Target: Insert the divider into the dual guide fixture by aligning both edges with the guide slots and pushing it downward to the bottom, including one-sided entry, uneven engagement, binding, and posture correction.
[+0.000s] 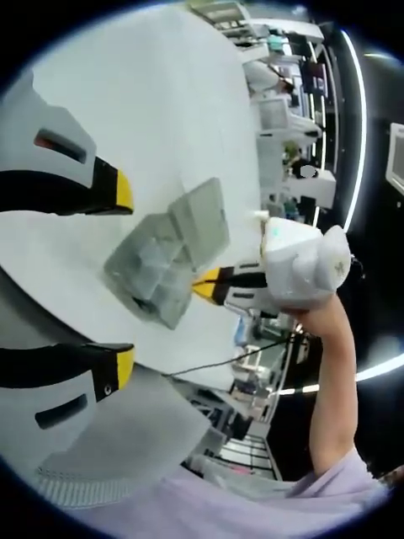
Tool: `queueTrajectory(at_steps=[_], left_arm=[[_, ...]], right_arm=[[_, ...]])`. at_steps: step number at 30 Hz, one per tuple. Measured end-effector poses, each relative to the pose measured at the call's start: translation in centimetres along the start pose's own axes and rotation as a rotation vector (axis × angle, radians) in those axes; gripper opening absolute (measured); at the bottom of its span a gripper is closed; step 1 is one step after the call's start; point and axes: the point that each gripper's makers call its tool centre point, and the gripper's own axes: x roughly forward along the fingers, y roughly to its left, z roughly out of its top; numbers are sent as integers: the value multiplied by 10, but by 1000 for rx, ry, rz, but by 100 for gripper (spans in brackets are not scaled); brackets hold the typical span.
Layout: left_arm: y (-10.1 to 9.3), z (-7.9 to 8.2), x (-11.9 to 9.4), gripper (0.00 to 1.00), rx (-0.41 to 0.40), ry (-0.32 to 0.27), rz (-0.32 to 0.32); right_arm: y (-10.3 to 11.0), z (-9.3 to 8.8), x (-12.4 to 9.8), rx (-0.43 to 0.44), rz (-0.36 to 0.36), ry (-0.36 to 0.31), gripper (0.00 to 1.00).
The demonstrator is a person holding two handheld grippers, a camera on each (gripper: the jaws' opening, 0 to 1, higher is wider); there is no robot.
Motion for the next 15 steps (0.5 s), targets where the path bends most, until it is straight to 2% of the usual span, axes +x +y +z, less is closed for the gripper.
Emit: queueTrajectory(at_steps=[8, 10, 15], left_arm=[[0, 0, 0, 59, -2, -5, -5], [0, 0, 0, 59, -3, -5, -5], [0, 1, -1, 58, -8, -11, -4]], right_arm=[[-4, 0, 1, 20, 15, 79, 0], [1, 0, -1, 17, 10, 98, 0], [0, 0, -2, 28, 9, 115, 0]])
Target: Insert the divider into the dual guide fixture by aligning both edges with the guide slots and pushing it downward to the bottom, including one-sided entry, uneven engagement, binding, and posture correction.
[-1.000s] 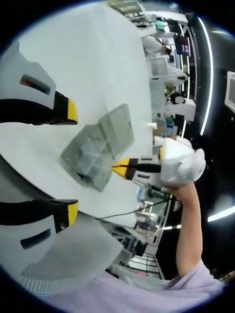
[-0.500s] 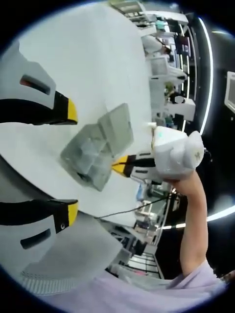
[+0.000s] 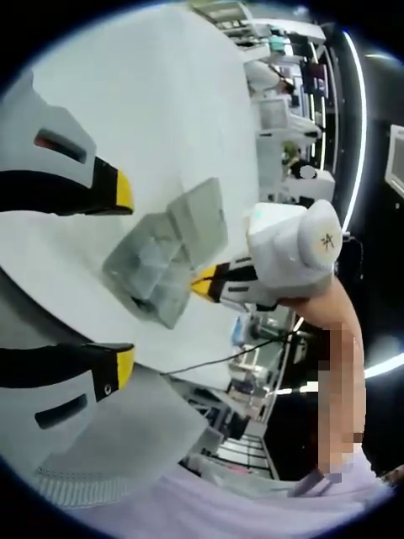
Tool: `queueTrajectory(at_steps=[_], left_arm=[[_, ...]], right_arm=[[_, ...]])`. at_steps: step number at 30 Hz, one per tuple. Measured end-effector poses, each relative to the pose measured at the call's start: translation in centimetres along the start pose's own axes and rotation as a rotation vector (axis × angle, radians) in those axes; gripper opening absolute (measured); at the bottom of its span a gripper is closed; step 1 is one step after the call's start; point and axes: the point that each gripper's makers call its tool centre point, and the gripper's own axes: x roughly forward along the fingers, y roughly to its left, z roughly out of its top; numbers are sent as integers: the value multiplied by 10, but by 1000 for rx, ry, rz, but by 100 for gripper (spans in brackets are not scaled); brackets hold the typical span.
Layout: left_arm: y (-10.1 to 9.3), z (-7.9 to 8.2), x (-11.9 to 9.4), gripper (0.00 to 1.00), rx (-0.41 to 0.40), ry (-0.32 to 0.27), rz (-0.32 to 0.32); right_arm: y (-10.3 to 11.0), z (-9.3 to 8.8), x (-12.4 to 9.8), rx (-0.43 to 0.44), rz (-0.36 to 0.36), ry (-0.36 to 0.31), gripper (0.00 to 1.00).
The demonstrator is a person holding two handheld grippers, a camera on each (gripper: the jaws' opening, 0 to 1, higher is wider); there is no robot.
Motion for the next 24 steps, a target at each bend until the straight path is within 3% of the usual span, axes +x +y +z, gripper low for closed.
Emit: queueTrajectory(at_steps=[3, 14, 24], left_arm=[[0, 0, 0, 58, -1, -1, 0], [1, 0, 0, 58, -8, -3, 1], [2, -1, 0, 58, -10, -3, 3]], right_arm=[[0, 1, 4, -2, 4, 35, 0], [1, 6, 7, -19, 6, 69, 0], [1, 6, 12, -32, 5, 56, 0]])
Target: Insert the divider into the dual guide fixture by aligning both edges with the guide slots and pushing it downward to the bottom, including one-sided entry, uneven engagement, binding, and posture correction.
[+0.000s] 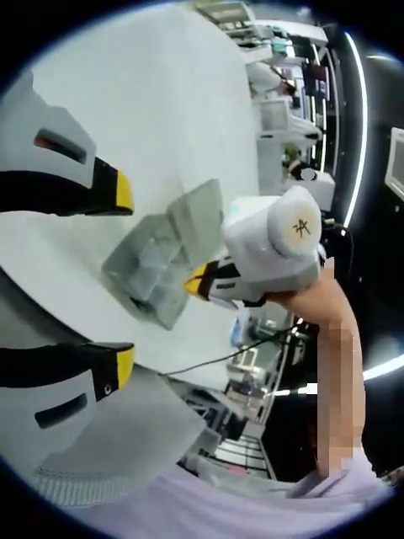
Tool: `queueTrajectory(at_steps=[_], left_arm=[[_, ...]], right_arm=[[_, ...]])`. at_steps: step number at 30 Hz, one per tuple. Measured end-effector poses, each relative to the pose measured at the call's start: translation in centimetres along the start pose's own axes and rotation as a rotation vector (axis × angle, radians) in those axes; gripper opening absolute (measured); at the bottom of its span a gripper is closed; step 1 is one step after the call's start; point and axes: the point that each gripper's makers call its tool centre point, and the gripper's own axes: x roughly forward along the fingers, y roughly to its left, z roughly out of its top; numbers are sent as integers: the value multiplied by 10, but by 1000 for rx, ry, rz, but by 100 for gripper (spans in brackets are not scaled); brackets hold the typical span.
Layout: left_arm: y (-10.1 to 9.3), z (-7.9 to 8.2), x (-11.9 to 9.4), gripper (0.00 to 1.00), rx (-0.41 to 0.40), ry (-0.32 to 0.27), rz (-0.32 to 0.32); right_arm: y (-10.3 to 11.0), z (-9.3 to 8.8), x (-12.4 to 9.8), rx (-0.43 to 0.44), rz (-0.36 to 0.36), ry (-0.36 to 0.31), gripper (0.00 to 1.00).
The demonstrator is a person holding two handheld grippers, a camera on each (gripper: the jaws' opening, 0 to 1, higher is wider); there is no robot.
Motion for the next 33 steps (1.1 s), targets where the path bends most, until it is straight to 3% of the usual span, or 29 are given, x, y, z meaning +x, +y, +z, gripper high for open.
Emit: queueTrajectory(at_steps=[12, 22, 33], left_arm=[[1, 1, -1, 58, -4, -3, 5], [-1, 0, 0, 57, -3, -2, 2], [0, 1, 0, 57, -6, -5, 5]], right_arm=[[1, 4, 8, -2, -9, -40, 0], [-1, 11, 6, 8, 18, -262, 0], [-3, 11, 7, 63, 20, -416, 0]])
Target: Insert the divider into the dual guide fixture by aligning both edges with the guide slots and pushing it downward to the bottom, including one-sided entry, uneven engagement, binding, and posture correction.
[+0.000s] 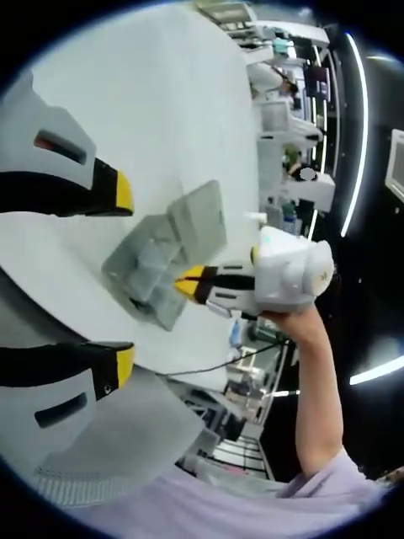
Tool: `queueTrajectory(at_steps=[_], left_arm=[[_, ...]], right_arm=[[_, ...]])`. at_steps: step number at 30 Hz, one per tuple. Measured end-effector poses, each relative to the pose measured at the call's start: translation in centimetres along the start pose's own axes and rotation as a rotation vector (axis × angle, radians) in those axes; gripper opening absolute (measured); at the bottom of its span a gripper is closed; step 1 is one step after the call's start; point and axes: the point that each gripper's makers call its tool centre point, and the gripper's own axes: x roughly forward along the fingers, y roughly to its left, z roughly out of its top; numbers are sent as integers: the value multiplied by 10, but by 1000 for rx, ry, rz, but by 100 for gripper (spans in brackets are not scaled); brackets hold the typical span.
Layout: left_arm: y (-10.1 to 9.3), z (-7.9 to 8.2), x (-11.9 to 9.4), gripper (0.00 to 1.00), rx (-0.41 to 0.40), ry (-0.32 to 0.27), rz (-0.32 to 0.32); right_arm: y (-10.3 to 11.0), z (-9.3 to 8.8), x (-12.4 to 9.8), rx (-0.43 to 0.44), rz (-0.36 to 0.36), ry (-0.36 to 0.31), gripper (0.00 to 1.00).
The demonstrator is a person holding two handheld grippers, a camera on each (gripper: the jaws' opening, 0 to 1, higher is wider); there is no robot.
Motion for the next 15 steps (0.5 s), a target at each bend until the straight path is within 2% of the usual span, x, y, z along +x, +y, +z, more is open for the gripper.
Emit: queueTrajectory(at_steps=[7, 15], left_arm=[[0, -1, 1, 57, 3, 6, -2], [1, 0, 0, 57, -2, 0, 5]], right_arm=[[-1, 1, -1, 1, -11, -35, 0], [0, 4, 14, -19, -25, 39, 0]])
